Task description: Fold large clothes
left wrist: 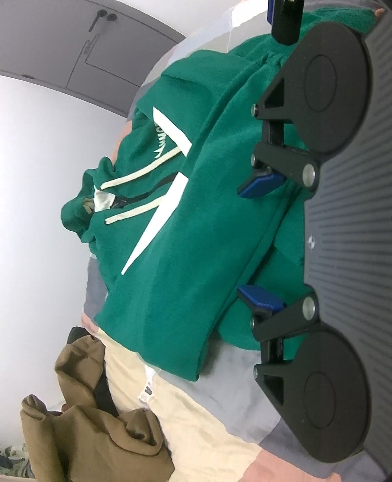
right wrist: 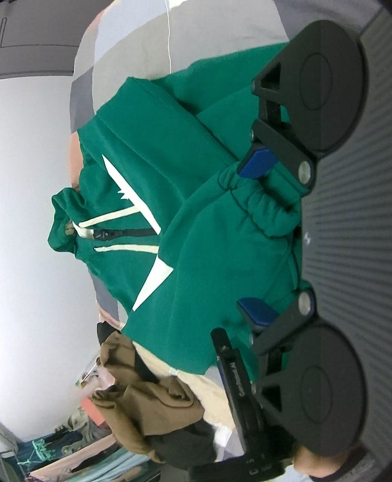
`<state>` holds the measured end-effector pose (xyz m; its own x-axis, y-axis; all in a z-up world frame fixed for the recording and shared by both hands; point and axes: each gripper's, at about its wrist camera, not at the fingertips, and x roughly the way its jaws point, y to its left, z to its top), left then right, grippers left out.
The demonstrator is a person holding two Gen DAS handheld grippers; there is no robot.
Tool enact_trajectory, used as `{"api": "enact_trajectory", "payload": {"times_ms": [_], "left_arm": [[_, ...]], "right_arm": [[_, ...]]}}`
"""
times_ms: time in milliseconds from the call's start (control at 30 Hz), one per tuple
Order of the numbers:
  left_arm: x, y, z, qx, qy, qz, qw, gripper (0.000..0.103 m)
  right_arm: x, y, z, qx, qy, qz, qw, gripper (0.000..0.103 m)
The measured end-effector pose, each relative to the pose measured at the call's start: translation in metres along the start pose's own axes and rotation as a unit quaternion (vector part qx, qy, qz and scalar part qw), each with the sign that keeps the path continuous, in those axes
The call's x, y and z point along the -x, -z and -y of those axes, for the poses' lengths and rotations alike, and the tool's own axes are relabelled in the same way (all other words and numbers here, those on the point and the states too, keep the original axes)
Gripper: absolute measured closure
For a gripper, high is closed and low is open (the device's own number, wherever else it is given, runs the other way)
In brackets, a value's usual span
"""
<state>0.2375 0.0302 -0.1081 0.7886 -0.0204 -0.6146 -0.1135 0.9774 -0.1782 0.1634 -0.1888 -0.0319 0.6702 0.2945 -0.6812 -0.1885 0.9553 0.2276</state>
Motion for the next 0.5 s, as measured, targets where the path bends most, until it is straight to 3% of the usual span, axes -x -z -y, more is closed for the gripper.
{"api": "enact_trajectory", "payload": {"times_ms": [233,500], "left_arm": [[-0.013,0.002,0.003,0.004,-0.003,-0.011,0.9999,0.034],[-0.015,0.003,0.005,0.006,-0.001,-0.009,0.9999,0.034]], "right_arm": [[-0.011,-0.003,0.016,-0.030,0.007,-0.026,0.999,0.015],[-0.009,-0.002,0.018,-0.033,0.013,-0.018,0.999,0.015]]}}
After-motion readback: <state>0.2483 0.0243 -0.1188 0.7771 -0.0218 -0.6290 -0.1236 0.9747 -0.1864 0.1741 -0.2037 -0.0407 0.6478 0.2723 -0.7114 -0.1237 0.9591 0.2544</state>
